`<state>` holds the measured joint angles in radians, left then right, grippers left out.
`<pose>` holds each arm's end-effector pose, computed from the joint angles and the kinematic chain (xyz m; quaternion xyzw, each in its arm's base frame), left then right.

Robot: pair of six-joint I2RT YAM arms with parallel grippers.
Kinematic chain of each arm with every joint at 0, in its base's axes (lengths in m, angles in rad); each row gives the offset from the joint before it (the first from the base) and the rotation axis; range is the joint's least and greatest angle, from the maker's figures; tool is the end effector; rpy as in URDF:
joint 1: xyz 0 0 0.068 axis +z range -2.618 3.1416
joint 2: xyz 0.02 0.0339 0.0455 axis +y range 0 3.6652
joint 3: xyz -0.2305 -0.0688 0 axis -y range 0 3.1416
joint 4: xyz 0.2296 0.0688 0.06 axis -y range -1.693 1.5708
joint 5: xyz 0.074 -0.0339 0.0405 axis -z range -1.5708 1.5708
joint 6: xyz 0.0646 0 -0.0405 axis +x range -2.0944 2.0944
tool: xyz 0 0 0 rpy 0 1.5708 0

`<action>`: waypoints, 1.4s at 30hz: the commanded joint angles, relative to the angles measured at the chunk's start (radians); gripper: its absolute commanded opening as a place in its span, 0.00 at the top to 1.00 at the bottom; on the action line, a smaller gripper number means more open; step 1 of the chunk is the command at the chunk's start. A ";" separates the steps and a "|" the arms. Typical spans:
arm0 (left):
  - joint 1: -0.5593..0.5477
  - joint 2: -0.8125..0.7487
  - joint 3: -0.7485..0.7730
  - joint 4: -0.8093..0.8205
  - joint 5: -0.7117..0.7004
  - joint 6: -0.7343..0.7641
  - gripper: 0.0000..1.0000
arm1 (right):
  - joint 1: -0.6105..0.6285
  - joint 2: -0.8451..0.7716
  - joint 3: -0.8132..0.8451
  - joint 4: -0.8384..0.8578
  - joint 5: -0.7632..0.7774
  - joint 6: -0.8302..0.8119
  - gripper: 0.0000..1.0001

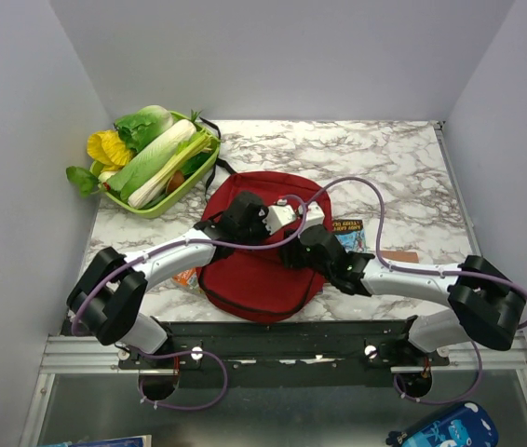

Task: Pack the student bag
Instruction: Adjust the student bag at the center of the board.

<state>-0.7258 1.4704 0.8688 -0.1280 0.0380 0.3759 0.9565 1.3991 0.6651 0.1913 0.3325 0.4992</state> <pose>0.2403 -0.2165 0.1700 0.4843 0.7736 -0.0881 0.3990 0.1941 0.2387 0.1616 -0.1154 0.8548 0.2150 0.4579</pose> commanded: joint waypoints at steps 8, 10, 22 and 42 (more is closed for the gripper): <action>0.023 0.022 -0.007 -0.102 0.172 0.057 0.63 | 0.056 -0.014 -0.136 0.160 -0.122 0.033 0.50; 0.034 0.024 -0.007 -0.124 0.200 0.067 0.60 | 0.060 -0.014 -0.154 0.169 -0.116 0.048 0.50; 0.046 0.041 -0.022 -0.127 0.152 0.161 0.56 | 0.090 -0.011 -0.196 0.166 -0.064 0.102 0.53; 0.048 0.070 -0.054 0.044 0.054 0.067 0.94 | 0.105 -0.020 -0.263 0.172 -0.035 0.171 0.58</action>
<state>-0.6827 1.5505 0.8314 -0.0841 0.1219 0.4763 1.0431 1.3750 0.4397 0.4267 0.2798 0.6403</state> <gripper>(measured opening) 0.177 0.424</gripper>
